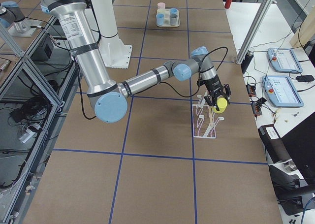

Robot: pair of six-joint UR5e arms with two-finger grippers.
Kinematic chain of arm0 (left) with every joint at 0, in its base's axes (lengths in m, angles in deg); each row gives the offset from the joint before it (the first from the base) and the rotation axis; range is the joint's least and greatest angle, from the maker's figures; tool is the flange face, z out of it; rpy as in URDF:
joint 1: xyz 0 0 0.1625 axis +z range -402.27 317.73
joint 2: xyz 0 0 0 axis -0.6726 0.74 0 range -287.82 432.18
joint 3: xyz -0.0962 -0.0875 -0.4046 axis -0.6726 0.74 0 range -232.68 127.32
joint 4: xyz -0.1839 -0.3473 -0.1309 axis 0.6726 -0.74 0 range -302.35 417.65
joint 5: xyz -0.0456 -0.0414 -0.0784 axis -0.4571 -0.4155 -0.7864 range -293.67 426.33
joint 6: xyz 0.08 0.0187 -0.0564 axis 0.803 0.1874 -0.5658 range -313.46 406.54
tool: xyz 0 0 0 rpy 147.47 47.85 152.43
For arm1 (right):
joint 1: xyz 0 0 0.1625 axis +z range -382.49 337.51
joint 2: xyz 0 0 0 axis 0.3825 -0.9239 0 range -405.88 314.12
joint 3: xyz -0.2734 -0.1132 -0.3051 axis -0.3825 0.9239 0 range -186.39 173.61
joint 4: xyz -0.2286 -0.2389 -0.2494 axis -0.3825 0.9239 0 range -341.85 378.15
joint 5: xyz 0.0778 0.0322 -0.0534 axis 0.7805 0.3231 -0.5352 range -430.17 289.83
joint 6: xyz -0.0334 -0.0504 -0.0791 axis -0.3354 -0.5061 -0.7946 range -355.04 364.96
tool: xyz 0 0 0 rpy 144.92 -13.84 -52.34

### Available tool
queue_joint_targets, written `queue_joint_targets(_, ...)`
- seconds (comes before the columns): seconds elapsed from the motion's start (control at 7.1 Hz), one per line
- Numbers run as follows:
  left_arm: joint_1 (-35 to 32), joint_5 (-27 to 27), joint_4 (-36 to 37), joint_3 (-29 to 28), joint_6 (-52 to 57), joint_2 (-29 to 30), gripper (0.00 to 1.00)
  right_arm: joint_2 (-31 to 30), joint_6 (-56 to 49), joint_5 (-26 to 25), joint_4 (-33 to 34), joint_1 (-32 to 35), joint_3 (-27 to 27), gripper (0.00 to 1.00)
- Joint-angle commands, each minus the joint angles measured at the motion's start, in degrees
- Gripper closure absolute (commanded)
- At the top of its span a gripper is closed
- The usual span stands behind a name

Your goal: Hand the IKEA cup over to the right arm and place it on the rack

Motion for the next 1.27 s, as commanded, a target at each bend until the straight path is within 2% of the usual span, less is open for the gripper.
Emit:
queue_joint_targets(0.0, 0.0, -0.1, -0.1, 0.0, 0.0, 0.0, 0.0, 0.0, 0.3, -0.1, 0.0, -0.1, 0.7, 1.0)
queue_joint_targets(0.14, 0.0, -0.1, -0.1, -0.1, 0.0, 0.0, 0.0, 0.0, 0.4, -0.1, 0.0, -0.3, 0.9, 0.72)
queue_joint_targets(0.28, 0.0, -0.1, -0.1, 0.0, 0.0, 0.0, 0.0, 0.0, 0.4, -0.1, 0.0, -0.5, 1.1, 0.54)
queue_joint_targets(0.42, 0.0, -0.2, -0.1, 0.0, 0.0, 0.0, 0.0, 0.0, 0.4, -0.2, 0.0, -0.7, 1.2, 0.48)
queue_joint_targets(0.7, 0.0, -0.1, -0.1, -0.1, 0.0, 0.0, 0.0, 0.0, 0.5, -0.6, 0.0, -1.2, 1.4, 0.43)
queue_joint_targets(1.13, 0.0, -0.1, -0.1, -0.1, 0.0, 0.0, 0.0, 0.0, 1.9, -1.3, 0.0, -1.8, 1.4, 0.16)
